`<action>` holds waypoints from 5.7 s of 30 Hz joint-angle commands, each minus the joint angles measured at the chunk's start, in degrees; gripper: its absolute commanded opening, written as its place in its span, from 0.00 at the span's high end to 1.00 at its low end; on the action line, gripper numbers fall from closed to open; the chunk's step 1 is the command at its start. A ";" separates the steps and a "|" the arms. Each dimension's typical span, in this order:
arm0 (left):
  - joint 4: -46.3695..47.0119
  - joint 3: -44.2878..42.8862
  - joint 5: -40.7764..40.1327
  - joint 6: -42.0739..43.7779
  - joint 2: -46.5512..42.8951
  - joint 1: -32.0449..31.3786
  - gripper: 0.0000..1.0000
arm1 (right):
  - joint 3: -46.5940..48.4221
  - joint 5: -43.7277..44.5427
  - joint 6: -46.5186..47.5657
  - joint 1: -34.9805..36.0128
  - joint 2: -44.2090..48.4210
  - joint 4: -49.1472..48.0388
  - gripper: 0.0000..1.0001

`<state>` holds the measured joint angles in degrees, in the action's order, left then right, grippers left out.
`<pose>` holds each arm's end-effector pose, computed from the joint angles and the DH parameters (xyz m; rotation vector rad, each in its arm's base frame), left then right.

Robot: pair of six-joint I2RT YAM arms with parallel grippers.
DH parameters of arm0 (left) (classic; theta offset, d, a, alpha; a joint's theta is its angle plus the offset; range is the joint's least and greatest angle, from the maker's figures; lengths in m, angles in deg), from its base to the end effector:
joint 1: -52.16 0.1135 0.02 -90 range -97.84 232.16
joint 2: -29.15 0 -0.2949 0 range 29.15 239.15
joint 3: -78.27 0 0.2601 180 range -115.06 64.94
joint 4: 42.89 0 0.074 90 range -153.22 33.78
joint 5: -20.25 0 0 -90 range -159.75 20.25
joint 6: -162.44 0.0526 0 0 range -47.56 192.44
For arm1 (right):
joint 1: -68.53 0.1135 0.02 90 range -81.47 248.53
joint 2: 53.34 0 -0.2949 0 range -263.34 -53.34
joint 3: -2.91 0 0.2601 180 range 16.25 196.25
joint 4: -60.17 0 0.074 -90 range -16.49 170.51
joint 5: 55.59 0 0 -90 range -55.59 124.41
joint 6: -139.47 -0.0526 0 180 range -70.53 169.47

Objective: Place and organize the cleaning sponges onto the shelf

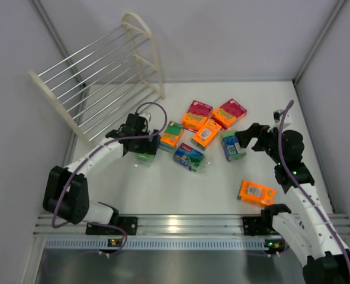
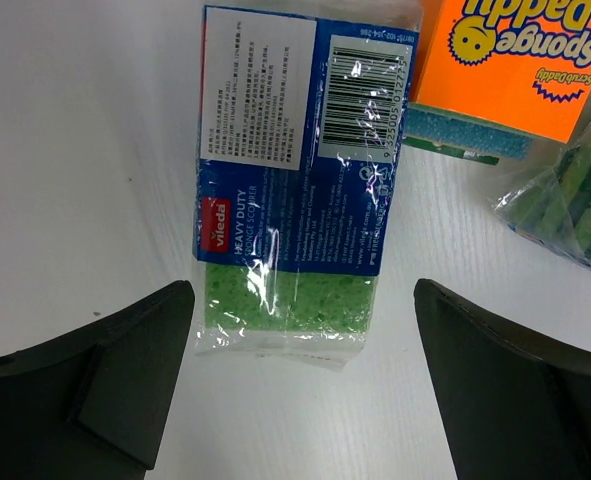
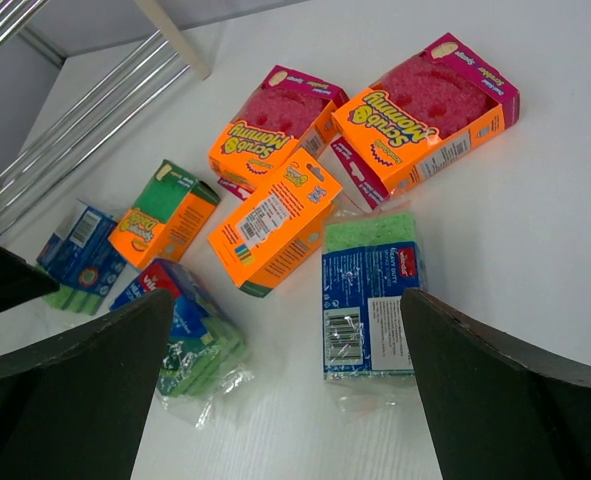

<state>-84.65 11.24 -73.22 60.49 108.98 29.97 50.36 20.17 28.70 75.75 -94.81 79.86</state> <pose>0.2743 -0.1084 0.2431 0.2013 2.5204 -0.1639 0.1761 0.0354 0.3063 0.0376 1.8393 0.5696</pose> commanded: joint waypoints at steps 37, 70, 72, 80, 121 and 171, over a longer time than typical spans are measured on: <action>5.66 0.17 -9.46 0.34 9.90 -4.70 0.02 | -2.38 -2.81 0.65 0.42 2.89 -3.36 0.01; -9.63 -51.12 -26.05 2.88 0.32 -4.08 0.33 | -4.14 -12.21 -5.06 1.13 -1.50 -13.11 0.01; -9.63 -54.66 -31.32 4.21 2.78 -3.73 0.36 | -4.05 -12.30 -5.06 1.39 -2.03 -13.90 0.01; -12.97 -65.48 -31.08 -2.99 8.14 10.99 0.34 | -4.75 -12.04 -5.77 2.00 -3.61 -17.16 0.01; -18.07 -62.67 -30.20 -5.11 9.20 26.94 0.24 | -5.63 -9.93 -5.15 4.82 -7.66 -16.81 0.00; 5.98 -12.77 -8.93 -19.16 2.43 -24.03 0.02 | -4.66 3.17 -7.79 5.08 -0.98 1.12 0.01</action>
<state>-90.13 -4.95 -82.73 43.53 111.30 6.30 45.86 24.35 21.92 80.04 -95.45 80.56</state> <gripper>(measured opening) 0.983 0.993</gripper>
